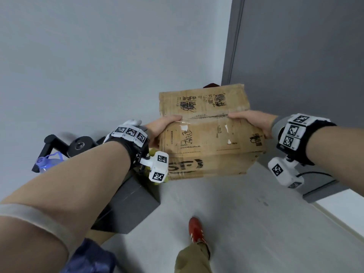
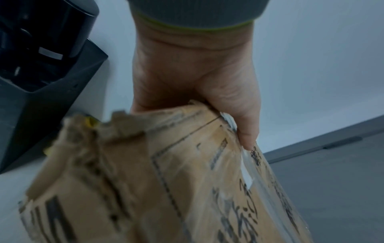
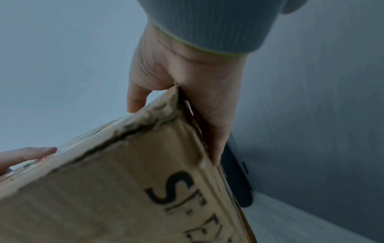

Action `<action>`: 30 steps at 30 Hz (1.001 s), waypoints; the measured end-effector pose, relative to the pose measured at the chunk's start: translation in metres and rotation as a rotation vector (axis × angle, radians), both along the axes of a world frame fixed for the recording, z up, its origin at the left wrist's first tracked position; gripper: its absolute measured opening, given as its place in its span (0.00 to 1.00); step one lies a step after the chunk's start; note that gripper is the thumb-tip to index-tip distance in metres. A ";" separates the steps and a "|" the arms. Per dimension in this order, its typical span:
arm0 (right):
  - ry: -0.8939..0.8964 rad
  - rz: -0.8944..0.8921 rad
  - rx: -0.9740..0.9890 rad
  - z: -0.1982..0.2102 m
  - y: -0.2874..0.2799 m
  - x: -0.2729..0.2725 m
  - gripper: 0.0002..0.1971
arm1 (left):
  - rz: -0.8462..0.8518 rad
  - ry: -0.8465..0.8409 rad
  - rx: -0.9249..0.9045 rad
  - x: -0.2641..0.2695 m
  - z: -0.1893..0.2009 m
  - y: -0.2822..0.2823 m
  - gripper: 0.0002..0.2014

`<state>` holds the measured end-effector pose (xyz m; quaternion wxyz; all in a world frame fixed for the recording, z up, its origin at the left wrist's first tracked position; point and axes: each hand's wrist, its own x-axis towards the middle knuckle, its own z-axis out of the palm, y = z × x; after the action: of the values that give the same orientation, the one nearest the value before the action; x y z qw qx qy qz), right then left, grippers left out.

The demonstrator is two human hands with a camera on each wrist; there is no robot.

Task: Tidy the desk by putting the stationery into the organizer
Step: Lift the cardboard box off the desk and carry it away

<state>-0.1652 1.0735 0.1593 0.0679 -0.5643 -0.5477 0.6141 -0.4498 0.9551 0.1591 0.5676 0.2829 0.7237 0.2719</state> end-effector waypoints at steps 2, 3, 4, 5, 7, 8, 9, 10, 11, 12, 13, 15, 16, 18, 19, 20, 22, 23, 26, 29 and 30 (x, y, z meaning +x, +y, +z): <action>-0.035 0.034 -0.011 -0.010 0.039 -0.024 0.35 | 0.003 -0.010 -0.022 -0.019 -0.004 0.030 0.34; -0.057 0.036 -0.007 -0.017 0.068 -0.037 0.37 | 0.021 -0.009 -0.036 -0.032 -0.009 0.052 0.33; -0.040 0.020 0.010 -0.018 0.072 -0.038 0.39 | 0.040 -0.004 -0.016 -0.032 -0.009 0.056 0.32; -0.038 0.029 -0.004 -0.022 0.076 -0.038 0.41 | 0.044 -0.020 -0.014 -0.033 -0.013 0.057 0.32; -0.061 0.059 -0.006 -0.019 0.125 -0.066 0.39 | 0.059 -0.022 -0.025 -0.055 -0.011 0.100 0.31; -0.034 0.055 0.011 -0.019 0.126 -0.066 0.36 | 0.070 -0.033 -0.018 -0.054 -0.013 0.102 0.30; -0.035 0.073 -0.007 -0.018 0.149 -0.082 0.32 | 0.092 -0.036 -0.034 -0.066 -0.016 0.120 0.30; -0.042 0.090 -0.005 -0.019 0.170 -0.093 0.29 | 0.101 -0.046 -0.034 -0.076 -0.017 0.135 0.31; -0.051 0.082 -0.012 -0.018 0.168 -0.091 0.29 | 0.106 -0.049 -0.042 -0.074 -0.018 0.134 0.31; -0.035 0.118 -0.022 -0.020 0.199 -0.107 0.29 | 0.151 -0.063 -0.034 -0.086 -0.022 0.157 0.31; -0.061 0.135 -0.040 -0.023 0.223 -0.117 0.31 | 0.175 -0.062 -0.048 -0.095 -0.027 0.174 0.31; -0.035 0.136 -0.045 -0.030 0.228 -0.118 0.31 | 0.170 -0.089 -0.041 -0.094 -0.032 0.177 0.31; -0.047 0.195 -0.055 -0.041 0.268 -0.138 0.29 | 0.227 -0.089 -0.043 -0.105 -0.048 0.205 0.30; -0.051 0.197 -0.056 -0.051 0.292 -0.150 0.25 | 0.291 -0.131 -0.049 -0.108 -0.067 0.223 0.29; -0.060 0.230 -0.081 -0.067 0.319 -0.162 0.23 | 0.344 -0.139 -0.057 -0.112 -0.086 0.239 0.30; -0.064 0.263 -0.083 -0.080 0.338 -0.169 0.23 | 0.393 -0.171 -0.054 -0.115 -0.104 0.251 0.32; -0.041 0.284 -0.098 -0.102 0.358 -0.178 0.22 | 0.477 -0.211 -0.047 -0.116 -0.128 0.262 0.35; -0.049 0.299 -0.104 -0.118 0.372 -0.183 0.23 | 0.527 -0.217 -0.050 -0.117 -0.145 0.269 0.37; -0.065 0.370 -0.183 -0.195 0.434 -0.204 0.24 | 0.676 -0.244 -0.085 -0.115 -0.220 0.312 0.36; -0.123 0.431 -0.280 -0.282 0.462 -0.212 0.23 | 0.792 -0.264 -0.162 -0.105 -0.296 0.326 0.32; -0.138 0.446 -0.305 -0.319 0.473 -0.214 0.23 | 0.831 -0.287 -0.184 -0.105 -0.333 0.329 0.30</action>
<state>-0.3792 1.5463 -0.1593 -0.1923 -0.4738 -0.5630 0.6493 -0.5546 1.2845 -0.1738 0.5279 -0.1239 0.7109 0.4480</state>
